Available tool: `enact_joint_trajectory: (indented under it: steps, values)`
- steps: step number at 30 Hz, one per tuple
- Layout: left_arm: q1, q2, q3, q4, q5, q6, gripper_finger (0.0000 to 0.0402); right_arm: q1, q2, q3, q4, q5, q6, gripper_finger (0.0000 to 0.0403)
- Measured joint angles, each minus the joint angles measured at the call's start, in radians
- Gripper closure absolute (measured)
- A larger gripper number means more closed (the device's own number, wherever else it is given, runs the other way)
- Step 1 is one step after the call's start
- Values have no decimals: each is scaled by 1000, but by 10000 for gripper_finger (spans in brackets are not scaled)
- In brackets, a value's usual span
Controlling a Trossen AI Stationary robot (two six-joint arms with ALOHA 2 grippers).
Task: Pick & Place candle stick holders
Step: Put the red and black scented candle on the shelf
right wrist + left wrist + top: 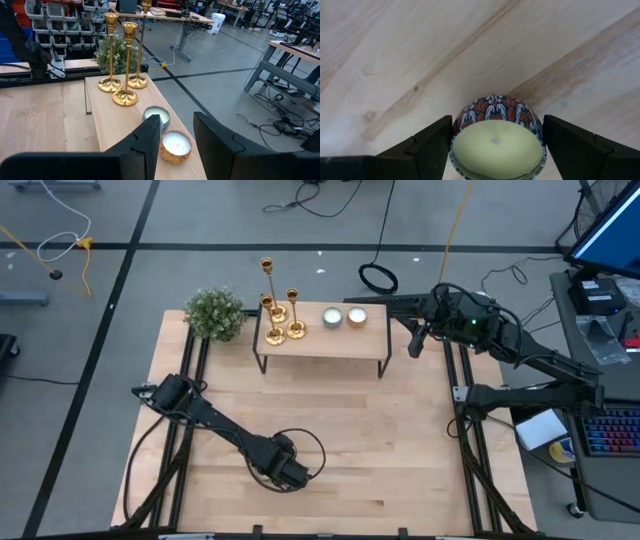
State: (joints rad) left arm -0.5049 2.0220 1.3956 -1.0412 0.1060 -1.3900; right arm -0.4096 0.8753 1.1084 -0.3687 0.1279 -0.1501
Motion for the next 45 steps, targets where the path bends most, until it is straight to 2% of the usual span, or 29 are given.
enact_joint_trajectory:
  steps: [14, 27, 45]
  values:
    - [0, 0, -1, 3, 0, 50, 106, 0, 0, 0, 1, 1, 0, 289]
    - [26, 1, -3, -7, -19, 31, 106, 0, 0, 0, 2, 1, 0, 289]
    - [103, 4, 19, -6, -80, 162, 107, 0, 0, 0, 2, 2, 0, 289]
